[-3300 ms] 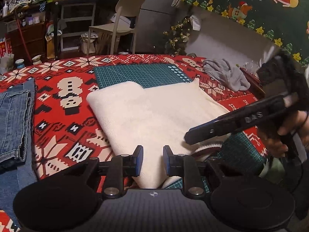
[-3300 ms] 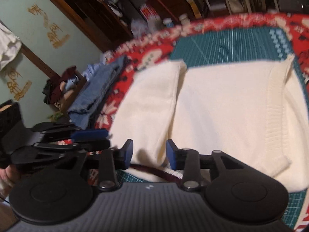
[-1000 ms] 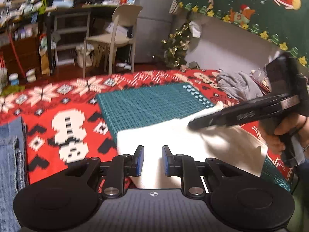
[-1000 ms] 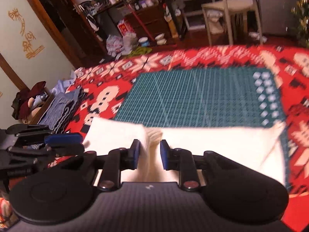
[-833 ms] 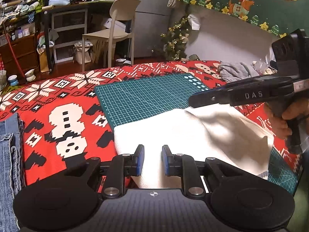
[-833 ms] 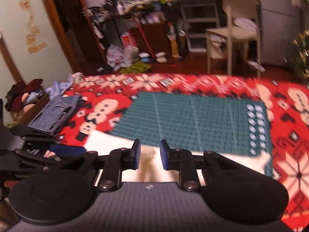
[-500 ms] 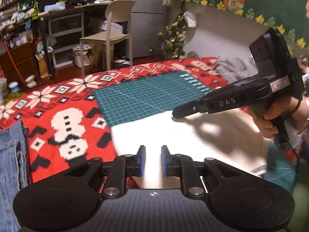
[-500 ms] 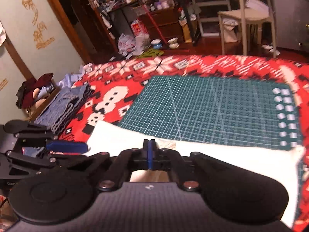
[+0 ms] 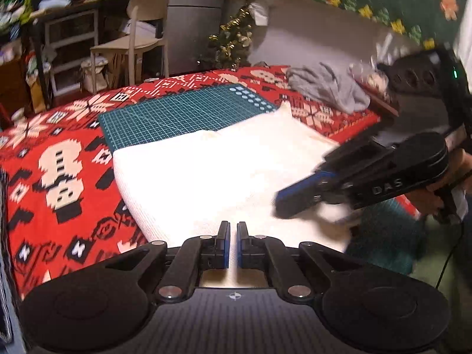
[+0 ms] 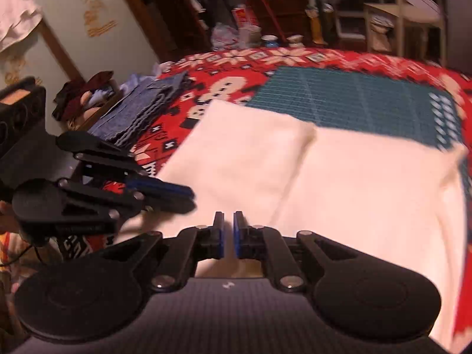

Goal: Fold clothes

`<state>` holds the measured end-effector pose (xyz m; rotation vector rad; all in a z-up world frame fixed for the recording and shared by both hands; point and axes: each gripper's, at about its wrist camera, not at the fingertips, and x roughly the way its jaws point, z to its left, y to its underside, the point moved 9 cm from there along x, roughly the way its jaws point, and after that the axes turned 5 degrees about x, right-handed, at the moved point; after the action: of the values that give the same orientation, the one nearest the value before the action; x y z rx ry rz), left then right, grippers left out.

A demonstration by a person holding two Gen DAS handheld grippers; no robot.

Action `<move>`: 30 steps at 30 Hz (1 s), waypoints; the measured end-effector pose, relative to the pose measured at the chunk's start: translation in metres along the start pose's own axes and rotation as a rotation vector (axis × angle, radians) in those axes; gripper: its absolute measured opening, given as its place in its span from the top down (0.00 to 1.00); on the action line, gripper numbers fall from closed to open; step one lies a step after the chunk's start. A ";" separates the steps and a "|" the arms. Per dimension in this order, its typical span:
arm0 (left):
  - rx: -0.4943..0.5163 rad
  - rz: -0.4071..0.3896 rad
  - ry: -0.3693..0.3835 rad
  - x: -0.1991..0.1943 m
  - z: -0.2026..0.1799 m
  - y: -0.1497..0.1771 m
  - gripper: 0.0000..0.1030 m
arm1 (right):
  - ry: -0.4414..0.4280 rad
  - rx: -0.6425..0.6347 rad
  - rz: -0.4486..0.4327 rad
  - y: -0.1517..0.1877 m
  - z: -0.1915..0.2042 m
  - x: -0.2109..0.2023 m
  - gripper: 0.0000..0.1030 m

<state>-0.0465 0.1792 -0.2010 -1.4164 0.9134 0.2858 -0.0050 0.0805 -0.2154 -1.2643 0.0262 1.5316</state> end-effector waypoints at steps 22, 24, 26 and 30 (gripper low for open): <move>0.054 0.043 0.018 -0.026 -0.036 0.042 0.91 | 0.014 0.056 0.068 0.057 -0.004 -0.037 0.96; 0.062 0.050 0.018 -0.026 -0.036 0.041 0.91 | 0.014 0.040 0.074 0.059 -0.005 -0.038 0.95; 0.056 0.057 0.023 -0.030 -0.037 0.039 0.92 | 0.015 0.050 0.079 0.059 -0.007 -0.044 0.95; -0.003 0.037 0.043 -0.043 -0.032 0.031 0.93 | 0.029 0.060 0.075 0.055 -0.011 -0.057 0.89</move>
<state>-0.1071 0.1699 -0.1904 -1.4139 0.9751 0.2853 -0.0463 0.0122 -0.2107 -1.2505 0.1390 1.5654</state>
